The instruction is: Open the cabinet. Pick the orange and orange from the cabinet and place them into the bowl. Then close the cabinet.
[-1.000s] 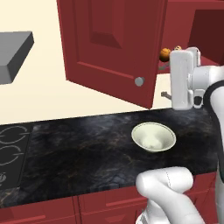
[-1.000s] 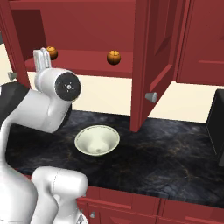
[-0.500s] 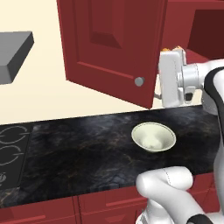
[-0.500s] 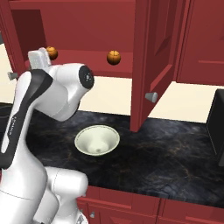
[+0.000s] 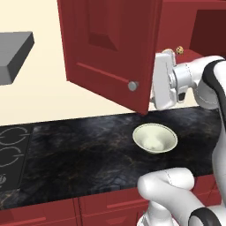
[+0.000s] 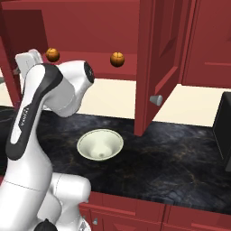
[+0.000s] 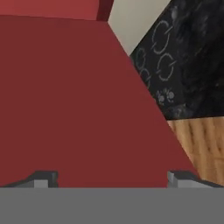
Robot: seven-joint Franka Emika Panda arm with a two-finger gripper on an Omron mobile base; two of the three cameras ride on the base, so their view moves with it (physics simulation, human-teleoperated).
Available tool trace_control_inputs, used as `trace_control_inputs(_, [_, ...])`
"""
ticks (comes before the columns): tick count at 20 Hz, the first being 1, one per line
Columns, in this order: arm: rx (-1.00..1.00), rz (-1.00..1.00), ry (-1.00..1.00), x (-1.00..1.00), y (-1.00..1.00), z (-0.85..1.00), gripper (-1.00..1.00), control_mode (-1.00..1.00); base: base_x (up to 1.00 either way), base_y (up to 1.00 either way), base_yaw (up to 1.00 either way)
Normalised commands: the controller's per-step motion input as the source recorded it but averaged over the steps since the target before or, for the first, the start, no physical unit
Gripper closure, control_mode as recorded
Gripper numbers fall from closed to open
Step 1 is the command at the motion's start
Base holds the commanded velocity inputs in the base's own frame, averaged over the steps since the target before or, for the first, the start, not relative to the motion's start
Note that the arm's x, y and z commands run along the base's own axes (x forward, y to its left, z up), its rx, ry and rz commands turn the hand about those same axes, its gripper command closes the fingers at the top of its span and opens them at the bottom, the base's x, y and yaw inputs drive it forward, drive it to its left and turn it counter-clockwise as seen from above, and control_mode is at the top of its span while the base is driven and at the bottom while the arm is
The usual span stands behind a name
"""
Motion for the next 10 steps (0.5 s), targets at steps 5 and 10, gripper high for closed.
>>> trace_control_inputs(5, [0.00, 0.27, 0.00, -0.26, 0.45, -0.08, -1.00, -1.00, 0.00, 0.00, 0.00])
trace_control_inputs(10, [0.00, 0.18, 0.00, -0.04, 0.56, -0.14, -1.00, -1.00, 0.00, 0.00, 0.00])
